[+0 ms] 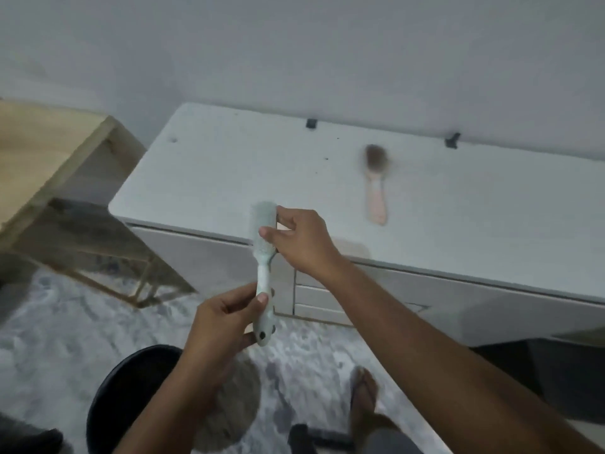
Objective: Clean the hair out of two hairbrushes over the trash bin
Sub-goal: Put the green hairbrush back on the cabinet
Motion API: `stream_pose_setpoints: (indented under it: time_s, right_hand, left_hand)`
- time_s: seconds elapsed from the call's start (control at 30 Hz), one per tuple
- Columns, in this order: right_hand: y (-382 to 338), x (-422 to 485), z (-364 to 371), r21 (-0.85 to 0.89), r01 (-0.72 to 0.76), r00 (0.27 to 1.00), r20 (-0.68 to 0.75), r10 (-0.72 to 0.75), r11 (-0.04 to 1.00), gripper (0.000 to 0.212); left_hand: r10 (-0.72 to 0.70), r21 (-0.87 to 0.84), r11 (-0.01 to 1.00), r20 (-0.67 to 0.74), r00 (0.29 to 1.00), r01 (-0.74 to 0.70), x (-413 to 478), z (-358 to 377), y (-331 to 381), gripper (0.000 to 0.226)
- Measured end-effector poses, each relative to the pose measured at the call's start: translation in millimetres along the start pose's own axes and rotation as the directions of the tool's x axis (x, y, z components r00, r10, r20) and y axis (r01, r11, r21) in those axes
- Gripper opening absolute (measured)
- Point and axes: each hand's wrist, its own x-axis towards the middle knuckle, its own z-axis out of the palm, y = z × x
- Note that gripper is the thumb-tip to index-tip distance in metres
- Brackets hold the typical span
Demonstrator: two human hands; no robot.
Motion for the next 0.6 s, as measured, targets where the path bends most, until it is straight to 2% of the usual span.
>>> stream_pose_setpoints:
  time_s: [0.23,0.43,0.53,0.6]
  right_hand:
    - [57,15,-158,0.095,-0.049,0.995,-0.080,0.057,0.994,0.043]
    - [107,39,-250,0.132,-0.113,0.980,-0.149,0.133,0.985,0.030]
    - [126,63,-277,0.125,-0.155,0.962,-0.206,0.179,0.980,0.027]
    - [138,81,-289,0.100,-0.183,0.946,-0.253,0.203,0.978,0.023]
  left_hand:
    - [-0.014,0.077,0.997,0.088,0.996,0.007,27,161,28,0.019]
    - [-0.013,0.169,0.986,0.157,0.988,-0.014,64,270,38,0.016]
    - [0.071,0.346,0.929,0.186,0.980,-0.133,102,307,39,0.014]
    - [0.128,0.483,0.852,0.178,0.976,-0.200,128,328,40,0.023]
